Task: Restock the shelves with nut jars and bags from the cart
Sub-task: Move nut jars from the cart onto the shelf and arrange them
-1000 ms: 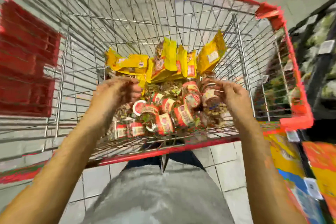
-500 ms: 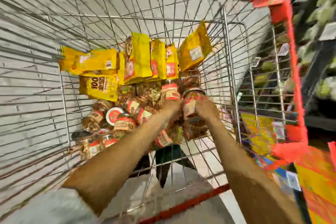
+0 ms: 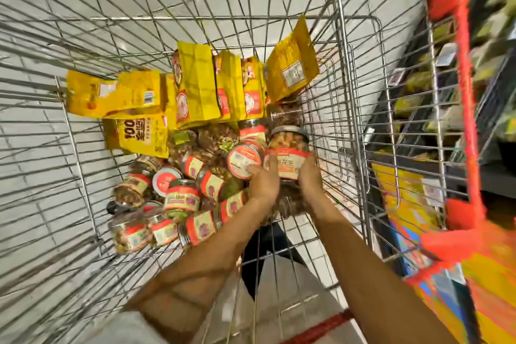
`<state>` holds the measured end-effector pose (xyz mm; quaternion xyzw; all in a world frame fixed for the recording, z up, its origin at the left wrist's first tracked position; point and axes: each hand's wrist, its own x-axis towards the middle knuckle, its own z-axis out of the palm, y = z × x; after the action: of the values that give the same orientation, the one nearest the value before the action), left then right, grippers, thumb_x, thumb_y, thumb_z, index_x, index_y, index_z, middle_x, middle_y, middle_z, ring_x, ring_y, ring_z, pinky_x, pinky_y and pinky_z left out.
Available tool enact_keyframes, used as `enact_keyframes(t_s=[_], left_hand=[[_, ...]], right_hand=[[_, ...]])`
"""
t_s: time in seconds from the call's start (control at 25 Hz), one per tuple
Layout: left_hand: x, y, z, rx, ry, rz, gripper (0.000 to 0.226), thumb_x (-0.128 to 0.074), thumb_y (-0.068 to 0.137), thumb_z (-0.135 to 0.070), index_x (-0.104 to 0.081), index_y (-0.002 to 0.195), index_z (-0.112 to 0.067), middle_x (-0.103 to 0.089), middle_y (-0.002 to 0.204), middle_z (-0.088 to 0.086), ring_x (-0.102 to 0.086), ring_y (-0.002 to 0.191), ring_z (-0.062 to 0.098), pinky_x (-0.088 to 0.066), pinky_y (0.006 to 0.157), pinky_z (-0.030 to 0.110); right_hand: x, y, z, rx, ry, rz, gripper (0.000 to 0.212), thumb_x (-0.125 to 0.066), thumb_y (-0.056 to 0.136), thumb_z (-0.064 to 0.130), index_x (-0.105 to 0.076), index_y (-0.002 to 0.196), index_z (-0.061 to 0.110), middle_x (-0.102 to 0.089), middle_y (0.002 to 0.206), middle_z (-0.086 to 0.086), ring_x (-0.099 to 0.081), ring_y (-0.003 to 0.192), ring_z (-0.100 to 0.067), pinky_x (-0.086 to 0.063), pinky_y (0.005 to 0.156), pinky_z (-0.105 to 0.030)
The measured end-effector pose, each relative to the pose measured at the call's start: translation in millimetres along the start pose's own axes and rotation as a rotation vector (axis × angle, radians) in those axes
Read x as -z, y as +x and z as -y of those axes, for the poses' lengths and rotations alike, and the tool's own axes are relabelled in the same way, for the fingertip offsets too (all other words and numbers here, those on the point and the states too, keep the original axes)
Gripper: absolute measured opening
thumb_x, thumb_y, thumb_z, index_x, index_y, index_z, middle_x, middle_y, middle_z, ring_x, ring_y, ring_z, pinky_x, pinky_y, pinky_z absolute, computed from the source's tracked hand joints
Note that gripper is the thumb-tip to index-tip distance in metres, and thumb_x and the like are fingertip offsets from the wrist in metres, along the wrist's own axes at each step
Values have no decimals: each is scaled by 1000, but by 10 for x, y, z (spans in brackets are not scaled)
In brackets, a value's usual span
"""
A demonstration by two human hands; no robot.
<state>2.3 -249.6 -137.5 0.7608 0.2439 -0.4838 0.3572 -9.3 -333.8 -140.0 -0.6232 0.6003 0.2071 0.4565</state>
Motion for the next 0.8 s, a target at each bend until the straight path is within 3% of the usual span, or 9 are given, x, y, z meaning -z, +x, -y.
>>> enact_keyframes(t_s=[0.08,0.2,0.28,0.36,0.4,0.52,0.6,0.68,0.8], left_hand=[[259,-110,22,-108,-50,64,56,-25,100,-48,-34,139,-10,-46,139,18,-48,123,34,-33,102,35],[731,-220,-84,-310,-241,95,65,-23,94,-61,-47,132,-13,-56,130,7,-53,120,21,-35,109,37],[995,-360,-171,-417,-316,15,61,-33,93,-59,-53,124,-11,-62,119,0,-60,105,9,-46,96,21],[1182,-490,-196,-447,-377,-39,33,-46,94,-45,-51,116,-21,-60,101,-19,-58,83,-14,-43,69,-2],[1232,-546,-182,-452,-385,-34,26,-50,94,-41,-48,114,-25,-57,99,-23,-57,80,-20,-40,67,-4],[1266,-668,-92,-477,-374,57,48,-46,93,-47,-51,129,-16,-60,125,-5,-58,110,3,-45,95,15],[1264,-745,-107,-528,-355,51,49,-36,96,-44,-48,134,-16,-57,127,-4,-56,110,5,-42,87,4],[1287,-771,-178,-619,-235,38,49,-31,96,-46,-50,132,-18,-57,123,-9,-54,108,1,-38,85,-1],[1409,-696,-335,-623,-239,146,51,-25,95,-51,-63,112,-21,-68,109,-3,-62,99,4,-45,89,16]], right_hand=[[-12,-136,79,54,23,21,51,-20,102,39,-59,110,5,-65,94,-17,-57,72,-25,-44,60,-23],[-105,-496,161,251,139,99,48,-21,100,45,-56,100,13,-65,90,-11,-62,77,-24,-49,71,-31],[-152,-697,241,341,228,132,42,-25,100,43,-52,106,13,-63,103,-13,-62,86,-23,-50,74,-30],[-157,-799,380,246,477,217,49,-24,100,44,-54,114,7,-62,111,-15,-62,94,-22,-50,83,-33],[-129,-819,450,178,593,291,57,-21,99,48,-55,114,6,-63,109,-14,-63,92,-22,-50,85,-36],[-39,-817,531,158,712,479,68,-13,95,59,-63,107,14,-73,94,-7,-70,82,-19,-58,73,-34],[-12,-823,586,189,713,604,68,-13,94,62,-65,94,19,-75,80,-3,-72,72,-16,-57,59,-29],[35,-789,638,225,705,645,67,-13,93,63,-64,96,19,-75,82,-3,-72,75,-17,-57,60,-29],[144,-643,613,233,796,602,62,-17,94,61,-62,103,20,-75,85,-2,-72,79,-18,-58,62,-32]])
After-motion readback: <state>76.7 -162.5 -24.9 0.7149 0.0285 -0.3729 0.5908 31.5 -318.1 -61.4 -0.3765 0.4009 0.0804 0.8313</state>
